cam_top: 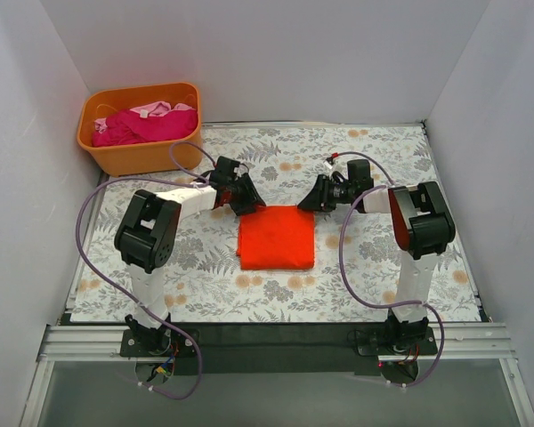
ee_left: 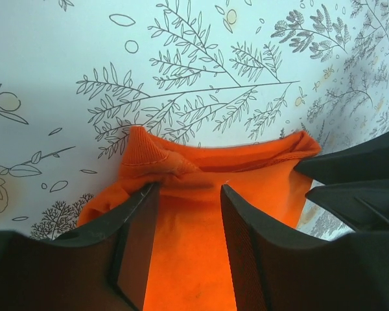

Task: Fold and stack the t-shirts
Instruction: Fold the tshirt

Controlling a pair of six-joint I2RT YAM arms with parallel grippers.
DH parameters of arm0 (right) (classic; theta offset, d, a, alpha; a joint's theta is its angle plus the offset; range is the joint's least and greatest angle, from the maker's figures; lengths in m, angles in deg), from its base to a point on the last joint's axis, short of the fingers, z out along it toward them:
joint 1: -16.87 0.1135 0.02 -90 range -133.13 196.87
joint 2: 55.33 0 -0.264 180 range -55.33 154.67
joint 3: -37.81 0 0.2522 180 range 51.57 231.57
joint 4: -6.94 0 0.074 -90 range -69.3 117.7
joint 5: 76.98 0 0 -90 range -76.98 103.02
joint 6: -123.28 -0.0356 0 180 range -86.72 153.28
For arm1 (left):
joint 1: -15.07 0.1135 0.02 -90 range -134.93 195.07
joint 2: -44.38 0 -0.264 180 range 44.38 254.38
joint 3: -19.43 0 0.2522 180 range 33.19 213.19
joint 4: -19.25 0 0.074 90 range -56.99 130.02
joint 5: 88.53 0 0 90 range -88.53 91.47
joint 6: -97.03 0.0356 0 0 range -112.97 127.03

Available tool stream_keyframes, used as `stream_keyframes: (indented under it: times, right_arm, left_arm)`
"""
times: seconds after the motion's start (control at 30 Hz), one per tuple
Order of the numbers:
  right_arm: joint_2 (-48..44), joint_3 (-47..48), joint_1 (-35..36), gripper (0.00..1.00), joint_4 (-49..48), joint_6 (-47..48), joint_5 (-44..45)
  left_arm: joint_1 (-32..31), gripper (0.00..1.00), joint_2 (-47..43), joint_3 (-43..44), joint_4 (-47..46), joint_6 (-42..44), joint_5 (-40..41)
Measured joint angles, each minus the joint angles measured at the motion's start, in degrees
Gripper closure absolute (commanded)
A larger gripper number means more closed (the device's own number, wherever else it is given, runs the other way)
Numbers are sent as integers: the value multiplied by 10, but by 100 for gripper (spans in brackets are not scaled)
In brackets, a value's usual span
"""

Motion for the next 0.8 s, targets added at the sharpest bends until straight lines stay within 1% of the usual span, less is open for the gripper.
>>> stream_keyframes:
  times: [0.07, 0.13, 0.23, 0.27, 0.3, 0.33, 0.37, 0.4, 0.43, 0.5, 0.6, 0.67, 0.8]
  right_arm:
    - [0, 0, -3, 62, 0, 1, 0]
    - [-3, -1, -7, 61, -3, 4, 1]
    - [-30, -6, -5, 59, 9, 14, 18]
    - [-46, -6, -2, 57, 19, 24, 27]
    - [-65, -6, 2, 51, 32, 35, 40]
    - [-86, -6, 9, 49, 47, 48, 52]
    - [-109, -5, 18, 48, 63, 65, 66]
    - [-130, -4, 31, 47, 81, 85, 85]
    - [-152, -2, 46, 46, 101, 105, 105]
    - [-186, -1, 85, 45, 136, 140, 144]
    - [-223, -1, 165, 43, 187, 190, 206]
    - [-232, 0, 223, 42, 217, 219, 249]
    - [-229, 0, 337, 42, 275, 267, 331]
  left_arm:
    - [0, 55, 1, 2, 1, 3, 1]
    - [0, 50, 0, 5, 4, 7, 4]
    - [-1, 46, -18, 5, 18, 16, 19]
    - [0, 45, -30, 4, 26, 19, 30]
    - [0, 41, -49, 1, 32, 23, 43]
    - [0, 39, -71, -5, 37, 26, 54]
    - [1, 32, -102, -13, 44, 28, 67]
    - [1, 28, -144, -24, 51, 33, 86]
    - [2, 22, -181, -33, 57, 35, 99]
    - [4, 18, -258, -52, 61, 39, 127]
    - [6, 10, -354, -85, 69, 46, 169]
    - [7, 7, -412, -115, 83, 52, 203]
    - [8, 6, -504, -179, 119, 65, 269]
